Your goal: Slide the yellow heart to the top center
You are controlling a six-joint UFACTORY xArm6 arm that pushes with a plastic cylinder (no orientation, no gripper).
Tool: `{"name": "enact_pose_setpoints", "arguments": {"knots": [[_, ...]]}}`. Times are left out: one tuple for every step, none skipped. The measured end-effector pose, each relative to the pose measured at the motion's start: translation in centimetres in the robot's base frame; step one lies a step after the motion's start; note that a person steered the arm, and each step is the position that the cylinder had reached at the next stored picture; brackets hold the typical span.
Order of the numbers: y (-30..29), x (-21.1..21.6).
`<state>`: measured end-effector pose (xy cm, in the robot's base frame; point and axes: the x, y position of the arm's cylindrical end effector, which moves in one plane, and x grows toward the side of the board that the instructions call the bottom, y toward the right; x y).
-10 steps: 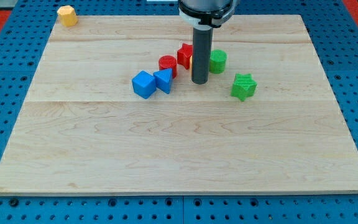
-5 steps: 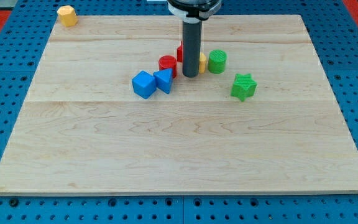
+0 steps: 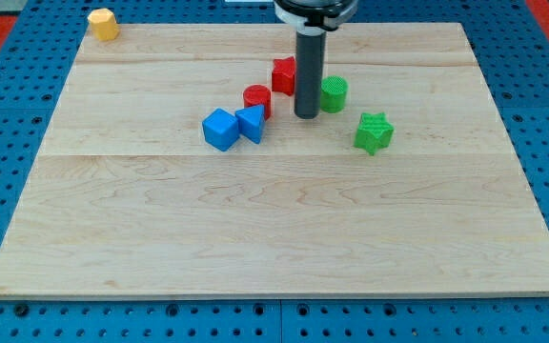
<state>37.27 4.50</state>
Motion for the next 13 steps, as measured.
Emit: {"name": "enact_pose_setpoints", "arguments": {"knots": [[0.1,-1.6],[-0.5,-3.1],[-0.5,-3.9],[-0.5,-5.0],[0.3,-5.0],[1.4,-5.3],[1.8,-5.3],[1.8,-5.6],[1.8,-7.2],[1.8,-8.5],[1.8,-9.3],[2.2,-9.7],[2.2,-10.4]]}}
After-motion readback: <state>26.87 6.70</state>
